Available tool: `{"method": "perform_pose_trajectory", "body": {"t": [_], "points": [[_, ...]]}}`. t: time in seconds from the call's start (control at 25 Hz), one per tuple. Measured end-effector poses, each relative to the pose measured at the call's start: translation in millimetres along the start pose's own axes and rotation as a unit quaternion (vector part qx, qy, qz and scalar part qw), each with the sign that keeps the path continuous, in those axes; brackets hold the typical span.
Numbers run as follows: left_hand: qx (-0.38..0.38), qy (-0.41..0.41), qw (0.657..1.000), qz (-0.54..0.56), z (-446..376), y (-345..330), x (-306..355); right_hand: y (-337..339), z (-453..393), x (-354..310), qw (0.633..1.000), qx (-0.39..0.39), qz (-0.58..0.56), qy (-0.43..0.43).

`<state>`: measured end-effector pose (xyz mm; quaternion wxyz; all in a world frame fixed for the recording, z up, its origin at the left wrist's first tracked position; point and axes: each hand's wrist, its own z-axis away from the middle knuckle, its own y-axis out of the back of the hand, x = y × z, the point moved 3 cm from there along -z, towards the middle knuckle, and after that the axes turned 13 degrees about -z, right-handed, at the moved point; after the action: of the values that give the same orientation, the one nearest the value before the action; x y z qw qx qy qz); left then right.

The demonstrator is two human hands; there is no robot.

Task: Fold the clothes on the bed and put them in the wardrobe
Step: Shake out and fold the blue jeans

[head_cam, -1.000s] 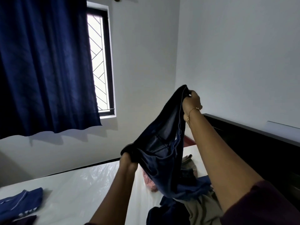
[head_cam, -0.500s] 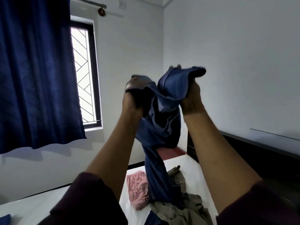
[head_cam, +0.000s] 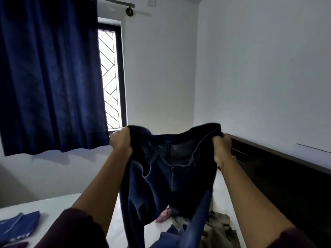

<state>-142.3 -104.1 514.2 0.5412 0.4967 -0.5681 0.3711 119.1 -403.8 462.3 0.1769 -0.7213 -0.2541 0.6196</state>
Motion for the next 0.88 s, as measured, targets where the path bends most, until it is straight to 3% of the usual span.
{"method": "perform_pose_trajectory", "body": {"t": [0.04, 0.08, 0.2, 0.32, 0.44, 0.56, 0.64, 0.72, 0.76, 0.88], "points": [[0.011, -0.013, 1.0, -0.003, 20.8, 18.6, -15.3, 17.0, 3.4, 21.9, 0.996, 0.006, 0.094, -0.005], [0.024, -0.086, 0.994, -0.067, 22.7, 32.4, -34.5, 29.0, 6.2, 41.1, 0.981, 0.007, 0.192, 0.018], [0.016, -0.265, 0.931, -0.25, 20.4, 61.5, -76.7, 35.3, 0.2, 77.4, 0.938, -0.057, 0.334, 0.081], [0.093, -0.23, 0.935, -0.253, 16.4, 94.6, -116.5, 27.2, 0.1, 103.9, 0.912, -0.14, 0.376, 0.083], [0.09, -0.247, 0.9, -0.346, 2.3, 122.6, -135.8, 19.6, 6.3, 96.1, 0.871, -0.255, 0.403, 0.118], [0.056, -0.295, 0.815, -0.496, -24.6, 136.5, -147.6, 21.9, 8.6, 94.2, 0.769, -0.284, 0.529, 0.219], [0.019, -0.359, 0.764, -0.535, -24.3, 130.7, -145.2, 32.0, 8.9, 107.2, 0.7, -0.285, 0.604, 0.254], [-0.019, -0.432, 0.75, -0.501, -14.7, 125.3, -137.9, 37.0, 12.6, 115.6, 0.674, -0.295, 0.629, 0.25], [-0.038, -0.476, 0.728, -0.492, -8.6, 122.8, -137.6, 40.2, 11.6, 117.2, 0.693, -0.294, 0.619, 0.226], [-0.092, -0.598, 0.573, -0.552, 2.8, 112.8, -140.0, 50.8, 3.8, 119.4, 0.677, -0.261, 0.653, 0.218]]}}
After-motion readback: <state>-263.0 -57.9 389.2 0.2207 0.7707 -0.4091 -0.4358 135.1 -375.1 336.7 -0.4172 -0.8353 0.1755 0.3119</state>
